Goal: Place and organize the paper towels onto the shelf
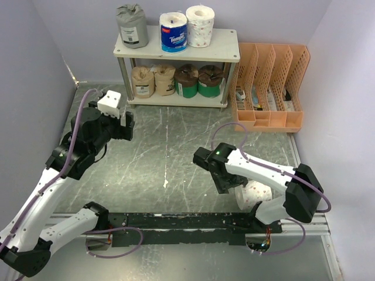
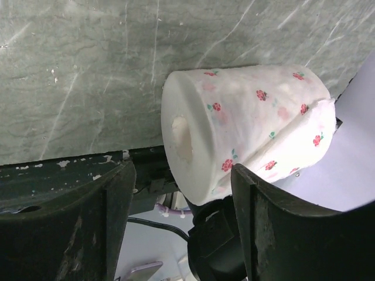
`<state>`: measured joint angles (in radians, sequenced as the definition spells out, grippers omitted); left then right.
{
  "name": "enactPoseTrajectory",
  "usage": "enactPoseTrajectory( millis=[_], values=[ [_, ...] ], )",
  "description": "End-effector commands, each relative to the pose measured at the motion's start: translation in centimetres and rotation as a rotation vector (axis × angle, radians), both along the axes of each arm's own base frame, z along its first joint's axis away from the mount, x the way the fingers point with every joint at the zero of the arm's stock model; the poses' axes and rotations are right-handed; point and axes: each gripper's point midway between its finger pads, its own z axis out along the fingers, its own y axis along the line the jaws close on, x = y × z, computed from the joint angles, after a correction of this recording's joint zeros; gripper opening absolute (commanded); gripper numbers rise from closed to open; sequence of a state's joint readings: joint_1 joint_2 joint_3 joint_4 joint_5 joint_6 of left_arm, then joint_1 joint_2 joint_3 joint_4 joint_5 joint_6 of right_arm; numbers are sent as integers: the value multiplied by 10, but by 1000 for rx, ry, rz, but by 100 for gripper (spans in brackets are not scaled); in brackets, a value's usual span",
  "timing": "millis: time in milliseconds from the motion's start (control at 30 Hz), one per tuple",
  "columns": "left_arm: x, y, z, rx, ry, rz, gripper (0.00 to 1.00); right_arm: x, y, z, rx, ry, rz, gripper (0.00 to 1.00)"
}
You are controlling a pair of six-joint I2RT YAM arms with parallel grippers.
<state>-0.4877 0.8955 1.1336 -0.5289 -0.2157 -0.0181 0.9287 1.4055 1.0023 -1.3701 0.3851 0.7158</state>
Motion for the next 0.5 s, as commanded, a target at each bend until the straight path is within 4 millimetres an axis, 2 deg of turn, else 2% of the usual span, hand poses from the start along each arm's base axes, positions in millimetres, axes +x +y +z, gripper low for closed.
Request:
enactPoseTrajectory(
  millis=[0, 233, 467],
  values=[
    [0, 8, -5, -10, -3, 43, 96, 4, -6, 4, -29, -30, -17, 66],
    [-4, 10, -6, -36, -6, 55, 96, 12, -17, 1, -71, -40, -101, 69],
    [0, 14, -7, 3, -13, 74, 96, 15, -23, -5, -103, -15, -155, 43]
  ],
)
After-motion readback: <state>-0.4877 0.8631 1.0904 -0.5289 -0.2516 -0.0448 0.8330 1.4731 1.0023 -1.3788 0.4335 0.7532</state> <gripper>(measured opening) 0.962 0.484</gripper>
